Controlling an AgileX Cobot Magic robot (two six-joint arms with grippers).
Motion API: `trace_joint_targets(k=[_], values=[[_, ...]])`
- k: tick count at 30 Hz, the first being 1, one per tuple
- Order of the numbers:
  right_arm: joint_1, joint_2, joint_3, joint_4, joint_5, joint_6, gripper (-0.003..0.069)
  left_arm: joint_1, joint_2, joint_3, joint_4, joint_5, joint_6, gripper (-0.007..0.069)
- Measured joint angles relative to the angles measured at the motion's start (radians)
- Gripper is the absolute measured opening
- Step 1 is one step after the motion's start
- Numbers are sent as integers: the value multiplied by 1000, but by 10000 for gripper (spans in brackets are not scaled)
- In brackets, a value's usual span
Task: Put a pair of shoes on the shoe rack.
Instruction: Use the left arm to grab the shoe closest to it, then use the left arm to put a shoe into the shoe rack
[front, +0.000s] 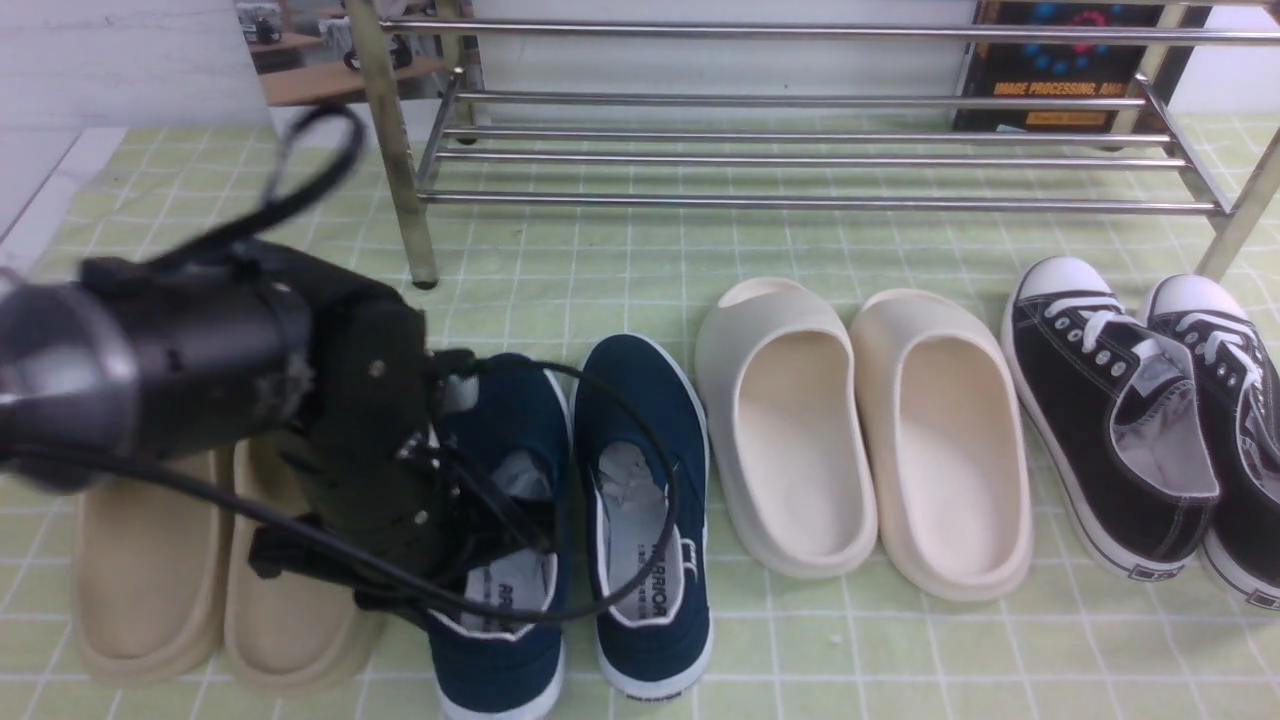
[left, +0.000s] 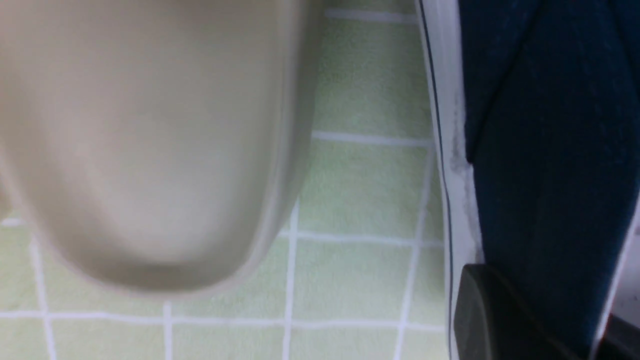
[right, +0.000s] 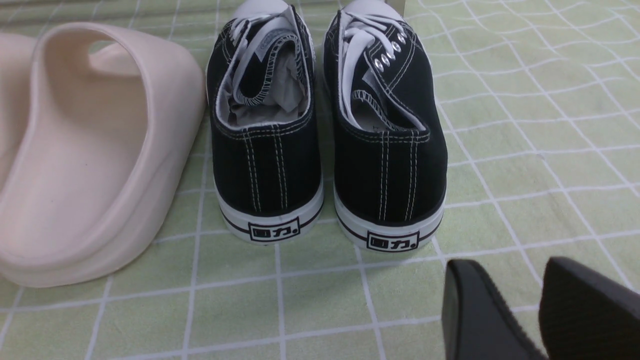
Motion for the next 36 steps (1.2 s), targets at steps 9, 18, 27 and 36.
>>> trace_joint_targets(k=[9,18,27,36], values=[[0,0,0,0,0,0,239,0,-128,-127,-3,106,44,15],[0,0,0,0,0,0,239,84,10,-386,14,142,110,15],[0,0,0,0,0,0,239,246,259,-633,-91,220,263,15],[0,0,0,0,0,0,239,259,519,-948,-118,233,300,15]])
